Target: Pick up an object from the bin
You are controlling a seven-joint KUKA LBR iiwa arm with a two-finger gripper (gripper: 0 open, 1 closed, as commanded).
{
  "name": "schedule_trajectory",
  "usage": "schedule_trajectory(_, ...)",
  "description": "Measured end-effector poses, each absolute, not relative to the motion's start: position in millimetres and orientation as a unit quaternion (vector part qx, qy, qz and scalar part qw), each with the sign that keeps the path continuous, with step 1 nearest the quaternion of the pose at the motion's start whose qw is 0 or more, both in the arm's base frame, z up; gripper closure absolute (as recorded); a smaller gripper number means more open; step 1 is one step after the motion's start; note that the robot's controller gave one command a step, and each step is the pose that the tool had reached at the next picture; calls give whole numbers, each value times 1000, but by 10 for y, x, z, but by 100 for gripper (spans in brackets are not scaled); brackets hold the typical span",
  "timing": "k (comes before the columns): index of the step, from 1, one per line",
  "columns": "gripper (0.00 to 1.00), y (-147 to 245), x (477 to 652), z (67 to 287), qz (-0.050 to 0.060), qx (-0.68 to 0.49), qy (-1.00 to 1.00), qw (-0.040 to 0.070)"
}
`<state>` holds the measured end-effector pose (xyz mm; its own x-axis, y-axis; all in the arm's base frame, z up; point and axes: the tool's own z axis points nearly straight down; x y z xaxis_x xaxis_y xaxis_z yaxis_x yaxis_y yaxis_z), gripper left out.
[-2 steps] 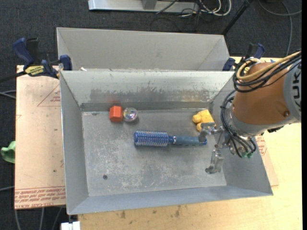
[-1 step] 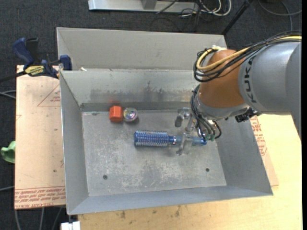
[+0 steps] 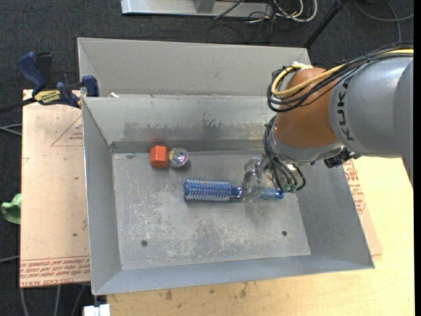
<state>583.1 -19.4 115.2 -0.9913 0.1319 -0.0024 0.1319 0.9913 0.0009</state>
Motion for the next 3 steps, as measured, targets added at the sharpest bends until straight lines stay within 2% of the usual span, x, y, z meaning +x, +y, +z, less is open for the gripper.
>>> schedule_trajectory(1, 100, -363, 6045, 2658, 0, 48, 999, 7)
schedule_trajectory(2, 0, -356, 6028, 2607, 0, 47, 999, 2)
schedule_trajectory(3, 0, -280, 6214, 837, 1, 0, 1000, -3)
